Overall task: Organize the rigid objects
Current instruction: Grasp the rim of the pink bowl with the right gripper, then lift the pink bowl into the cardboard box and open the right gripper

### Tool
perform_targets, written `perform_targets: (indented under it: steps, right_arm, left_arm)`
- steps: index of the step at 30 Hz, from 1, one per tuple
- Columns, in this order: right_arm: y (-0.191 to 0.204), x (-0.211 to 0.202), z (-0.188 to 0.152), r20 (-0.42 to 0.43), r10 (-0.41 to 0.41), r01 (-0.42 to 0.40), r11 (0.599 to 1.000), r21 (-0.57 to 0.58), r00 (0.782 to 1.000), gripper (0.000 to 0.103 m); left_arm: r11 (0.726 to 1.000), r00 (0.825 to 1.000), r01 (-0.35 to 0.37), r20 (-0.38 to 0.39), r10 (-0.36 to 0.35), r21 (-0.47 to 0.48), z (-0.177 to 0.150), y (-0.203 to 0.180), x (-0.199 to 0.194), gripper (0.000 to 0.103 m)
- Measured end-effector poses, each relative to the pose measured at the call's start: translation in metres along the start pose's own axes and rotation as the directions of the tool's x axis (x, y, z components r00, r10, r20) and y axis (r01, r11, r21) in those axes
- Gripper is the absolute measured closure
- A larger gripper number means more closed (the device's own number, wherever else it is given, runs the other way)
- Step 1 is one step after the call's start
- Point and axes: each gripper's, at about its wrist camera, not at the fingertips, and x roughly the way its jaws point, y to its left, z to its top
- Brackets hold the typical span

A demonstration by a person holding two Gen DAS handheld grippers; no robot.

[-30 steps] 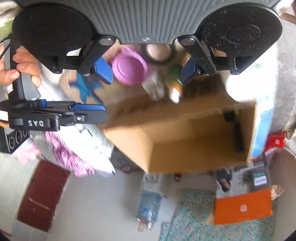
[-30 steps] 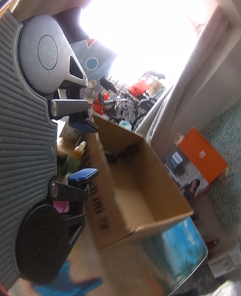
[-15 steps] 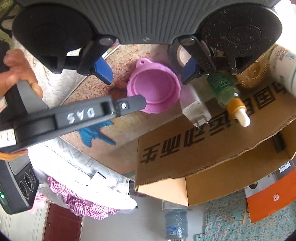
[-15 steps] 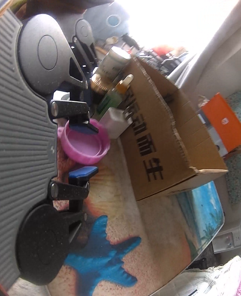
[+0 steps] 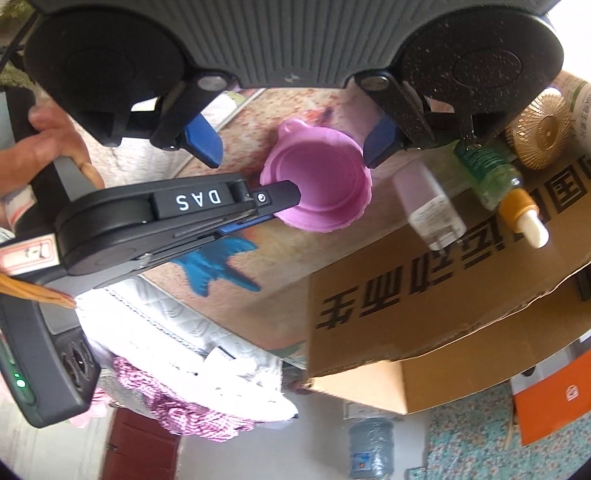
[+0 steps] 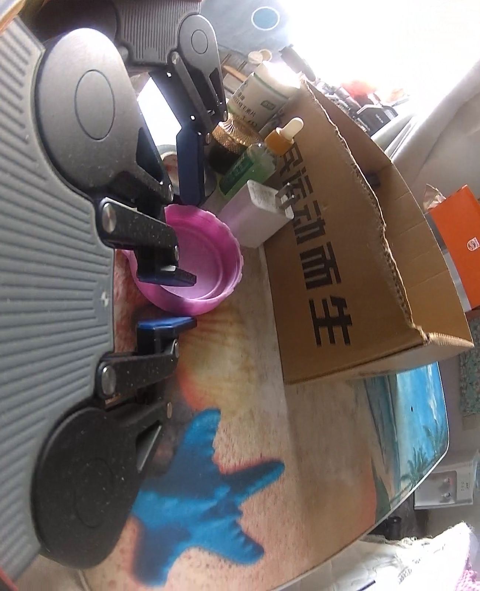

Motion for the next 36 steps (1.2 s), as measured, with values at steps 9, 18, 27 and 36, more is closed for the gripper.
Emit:
perform_targets:
  steps: [9, 18, 27, 36]
  right_arm:
    - [-0.014, -0.008, -0.006, 0.028, 0.001, -0.003, 0.999, 0.052, 1.000, 0.088]
    - [-0.016, -0.009, -0.010, 0.049, 0.011, -0.014, 0.998, 0.063, 0.999, 0.088]
    - [-0.018, -0.010, -0.013, 0.069, 0.023, -0.028, 0.997, 0.073, 0.997, 0.088]
    - [-0.016, -0.020, -0.015, 0.094, 0.018, -0.026, 0.997, 0.079, 0.995, 0.087]
  left_arm:
    - [0.999, 0.999, -0.037, 0.015, 0.036, 0.038, 0.007, -0.006, 0.005, 0.019]
    - [0.996, 0.997, -0.081, -0.016, 0.082, 0.030, 0.007, -0.007, 0.023, 0.021]
    - [0.994, 0.995, -0.100, -0.014, 0.101, 0.051, 0.006, -0.011, 0.027, 0.030]
    - [0.993, 0.994, -0.104, 0.021, 0.103, 0.055, 0.007, -0.019, 0.015, 0.030]
